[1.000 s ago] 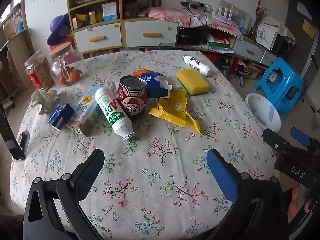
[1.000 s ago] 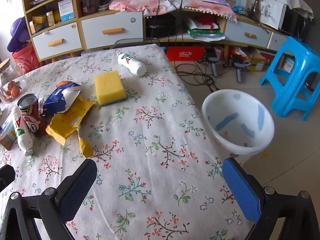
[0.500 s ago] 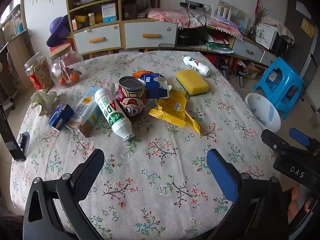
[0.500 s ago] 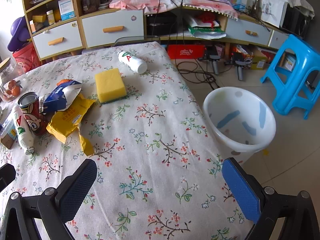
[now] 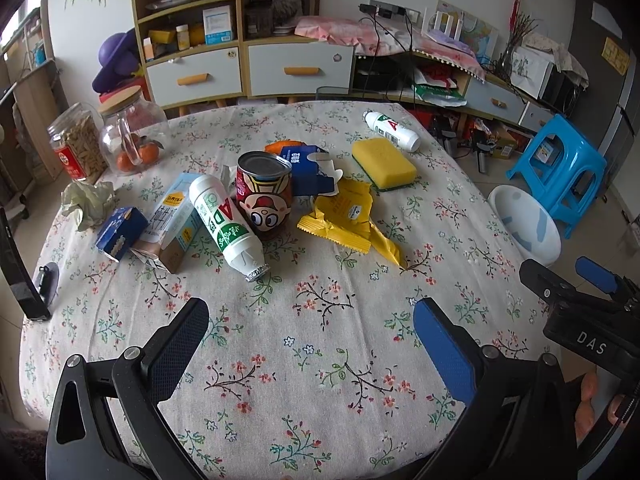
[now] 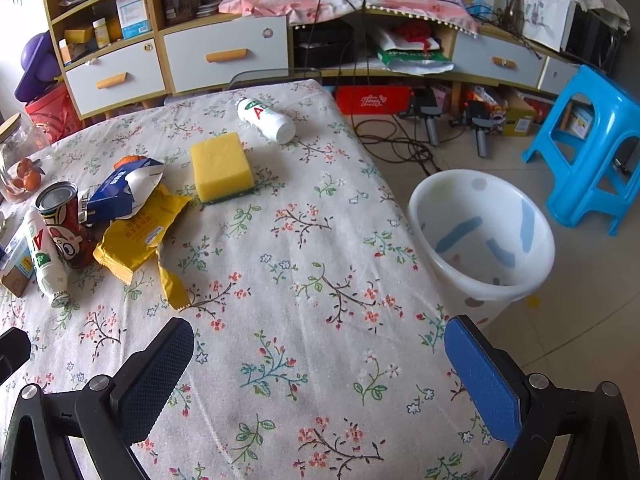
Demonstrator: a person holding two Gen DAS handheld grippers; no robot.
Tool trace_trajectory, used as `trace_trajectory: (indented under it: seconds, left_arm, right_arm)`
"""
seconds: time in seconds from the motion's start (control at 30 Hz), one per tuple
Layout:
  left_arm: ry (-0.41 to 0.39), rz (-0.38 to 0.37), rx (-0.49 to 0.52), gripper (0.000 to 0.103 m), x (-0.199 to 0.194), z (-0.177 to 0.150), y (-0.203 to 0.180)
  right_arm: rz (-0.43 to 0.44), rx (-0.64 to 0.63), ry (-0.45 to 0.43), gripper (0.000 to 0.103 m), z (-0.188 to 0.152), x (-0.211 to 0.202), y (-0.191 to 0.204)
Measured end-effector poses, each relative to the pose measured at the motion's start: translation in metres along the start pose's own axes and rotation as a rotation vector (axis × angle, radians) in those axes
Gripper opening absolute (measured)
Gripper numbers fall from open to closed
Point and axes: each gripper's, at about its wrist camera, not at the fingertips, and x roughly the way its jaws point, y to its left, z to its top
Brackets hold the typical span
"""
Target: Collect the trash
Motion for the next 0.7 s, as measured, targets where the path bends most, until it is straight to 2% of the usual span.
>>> trace_trajectory:
  seconds: [0.7]
  left_arm:
    - [-0.001, -0.002, -0.001, 0.103, -0.0003, 0.0000, -0.0004]
  right_arm:
    - [0.005, 0.008, 0.014, 0.103, -0.0007, 0.0022, 0.0003]
